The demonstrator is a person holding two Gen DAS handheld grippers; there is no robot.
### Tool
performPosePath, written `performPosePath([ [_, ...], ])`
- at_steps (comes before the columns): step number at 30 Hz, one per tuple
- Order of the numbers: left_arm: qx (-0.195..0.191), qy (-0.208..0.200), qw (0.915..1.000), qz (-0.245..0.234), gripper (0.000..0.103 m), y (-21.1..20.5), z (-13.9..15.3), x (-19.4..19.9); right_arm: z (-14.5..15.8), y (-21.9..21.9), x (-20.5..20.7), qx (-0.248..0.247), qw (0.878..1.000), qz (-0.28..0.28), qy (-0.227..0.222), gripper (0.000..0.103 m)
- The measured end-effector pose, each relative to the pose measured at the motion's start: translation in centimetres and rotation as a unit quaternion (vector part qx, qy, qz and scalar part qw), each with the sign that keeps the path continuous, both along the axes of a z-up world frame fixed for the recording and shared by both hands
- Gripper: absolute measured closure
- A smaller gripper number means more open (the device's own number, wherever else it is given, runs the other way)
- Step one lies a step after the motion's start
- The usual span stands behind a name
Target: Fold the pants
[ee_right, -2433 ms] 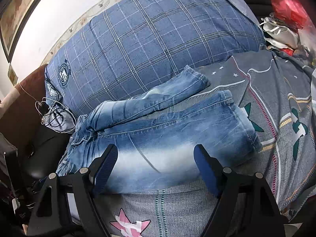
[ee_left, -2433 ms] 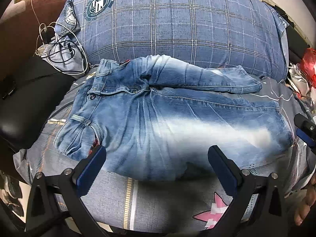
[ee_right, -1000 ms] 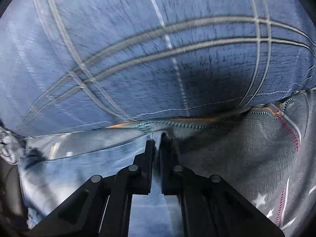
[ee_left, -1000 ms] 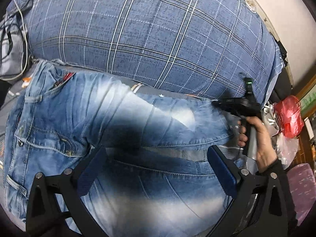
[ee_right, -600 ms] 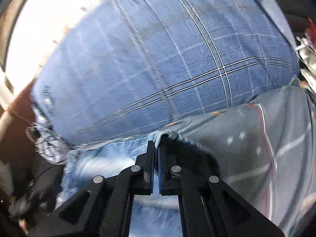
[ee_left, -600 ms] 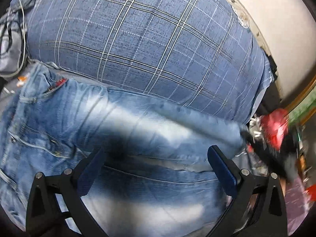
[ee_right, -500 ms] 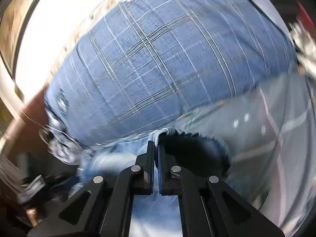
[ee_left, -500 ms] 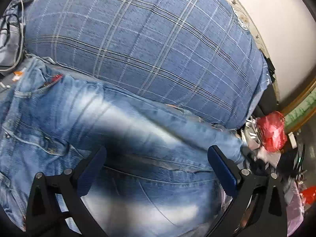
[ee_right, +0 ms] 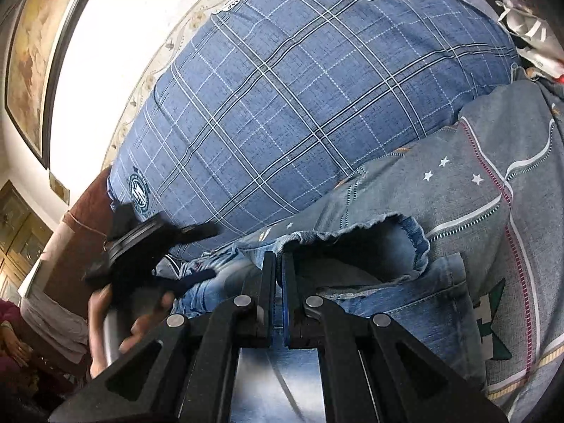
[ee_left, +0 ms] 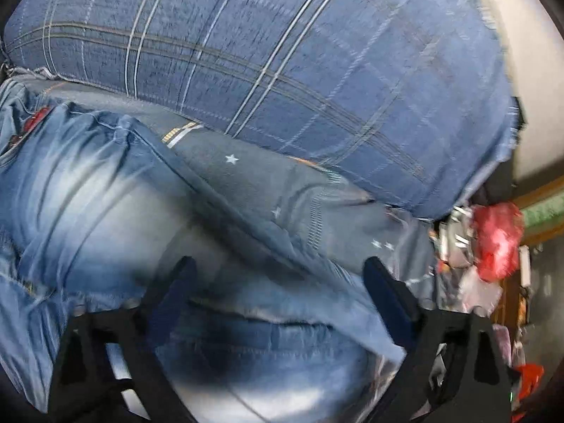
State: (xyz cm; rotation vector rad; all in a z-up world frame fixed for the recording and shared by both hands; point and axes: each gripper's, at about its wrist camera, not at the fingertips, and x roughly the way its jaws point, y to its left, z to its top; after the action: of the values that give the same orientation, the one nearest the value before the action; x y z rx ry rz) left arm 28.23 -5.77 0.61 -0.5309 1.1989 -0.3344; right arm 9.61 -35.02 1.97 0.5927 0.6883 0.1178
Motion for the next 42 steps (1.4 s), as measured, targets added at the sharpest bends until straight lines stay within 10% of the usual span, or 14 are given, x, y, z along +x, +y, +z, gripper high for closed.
performPosePath([
  [13, 0.045, 0.097, 0.9907, 0.084, 0.041, 0.9, -5.5, 3.1, -1.3, -3.6, -0.2, 0.054, 0.998, -0.025, 0.025, 0.097],
  [15, 0.053, 0.099, 0.9905, 0.08, 0.042, 0.8, -5.8, 3.1, -2.3, -4.9, -0.3, 0.085, 0.994, -0.046, 0.046, 0.083],
  [17, 0.05, 0.108, 0.9891, 0.087, 0.042, 1.0, -6.4, 3.2, -3.4, -5.5, -0.1, 0.107, 0.99, -0.052, 0.069, 0.037],
  [25, 0.06, 0.117, 0.9878, 0.083, 0.043, 0.0, -7.9, 4.7, -9.8, -3.5, 2.6, 0.141, 0.971, -0.047, 0.189, 0.048],
  [27, 0.074, 0.108, 0.9877, 0.086, 0.065, 0.0, -7.8, 4.9, -10.8, -3.2, 3.1, 0.143, 0.967, -0.055, 0.206, 0.048],
  [28, 0.07, 0.11, 0.9883, 0.079, 0.09, -0.1, -7.9, 5.0, -10.7, -3.0, 3.4, 0.138, 0.968, -0.06, 0.201, 0.051],
  [31, 0.043, 0.11, 0.9893, 0.086, 0.097, 0.5, -7.7, 4.4, -10.2, -2.2, 4.5, 0.088, 0.976, -0.058, 0.189, 0.094],
  [42, -0.101, -0.017, 0.99, 0.097, 0.098, 2.8, 2.7, -3.1, -1.1, -4.8, 1.2, 0.097, 0.995, -0.01, 0.008, 0.097],
])
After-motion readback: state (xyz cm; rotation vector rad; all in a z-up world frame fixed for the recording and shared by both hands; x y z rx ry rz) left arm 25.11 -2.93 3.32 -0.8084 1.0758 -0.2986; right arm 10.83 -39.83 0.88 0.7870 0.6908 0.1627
